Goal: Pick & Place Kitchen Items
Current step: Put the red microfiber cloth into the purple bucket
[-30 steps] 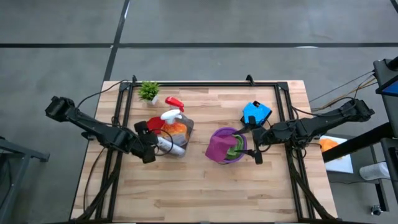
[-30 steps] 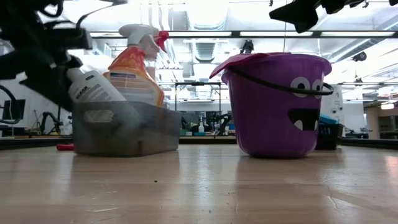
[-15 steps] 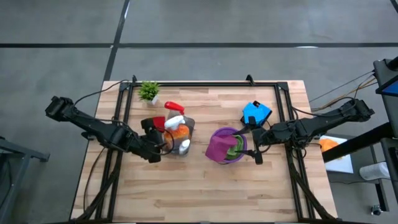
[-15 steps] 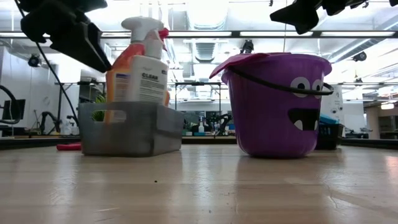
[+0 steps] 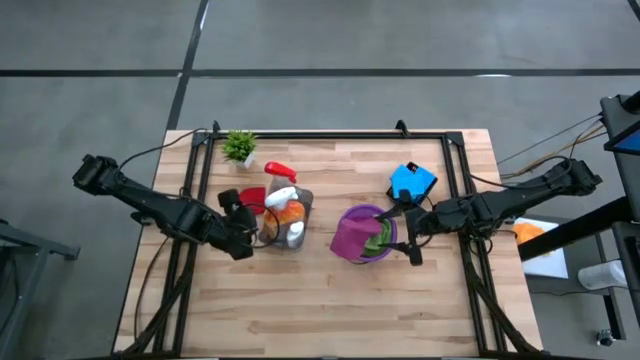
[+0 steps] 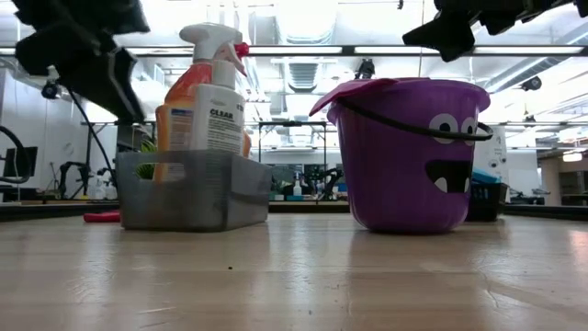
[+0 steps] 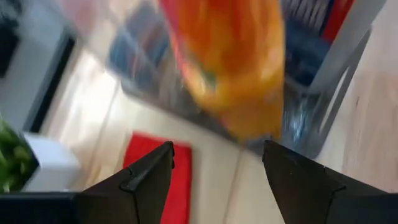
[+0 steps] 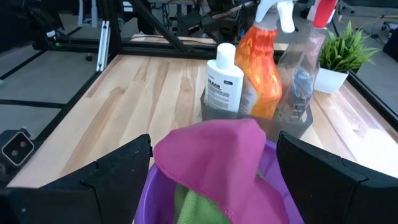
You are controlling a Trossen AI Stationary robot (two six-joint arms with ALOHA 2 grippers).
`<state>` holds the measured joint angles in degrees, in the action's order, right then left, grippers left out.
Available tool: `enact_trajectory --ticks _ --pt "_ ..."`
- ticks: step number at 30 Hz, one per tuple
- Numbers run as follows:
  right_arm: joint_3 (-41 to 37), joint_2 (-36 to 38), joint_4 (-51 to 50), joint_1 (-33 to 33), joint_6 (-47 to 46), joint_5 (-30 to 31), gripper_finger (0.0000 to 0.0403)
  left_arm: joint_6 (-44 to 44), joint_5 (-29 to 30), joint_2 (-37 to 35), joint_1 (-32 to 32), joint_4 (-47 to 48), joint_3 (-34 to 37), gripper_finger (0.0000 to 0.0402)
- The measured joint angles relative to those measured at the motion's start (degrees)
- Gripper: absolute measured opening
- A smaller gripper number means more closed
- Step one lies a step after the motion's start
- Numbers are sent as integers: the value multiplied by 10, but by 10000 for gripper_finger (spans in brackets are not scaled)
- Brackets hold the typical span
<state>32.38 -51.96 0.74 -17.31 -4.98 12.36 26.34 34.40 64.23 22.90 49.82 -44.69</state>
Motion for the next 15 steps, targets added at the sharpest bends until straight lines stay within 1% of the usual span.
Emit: enact_trajectory --ticks 2,6,10,15 --pt "0 0 2 -2 0 0 338 32 -13 0 0 29 0 251" --pt "0 0 8 -4 0 0 338 75 -19 0 0 38 27 251" --pt "0 0 10 -3 2 0 338 116 -24 0 -19 10 72 251" --pt "0 0 12 -3 5 0 338 159 -38 1 -68 -31 114 251"
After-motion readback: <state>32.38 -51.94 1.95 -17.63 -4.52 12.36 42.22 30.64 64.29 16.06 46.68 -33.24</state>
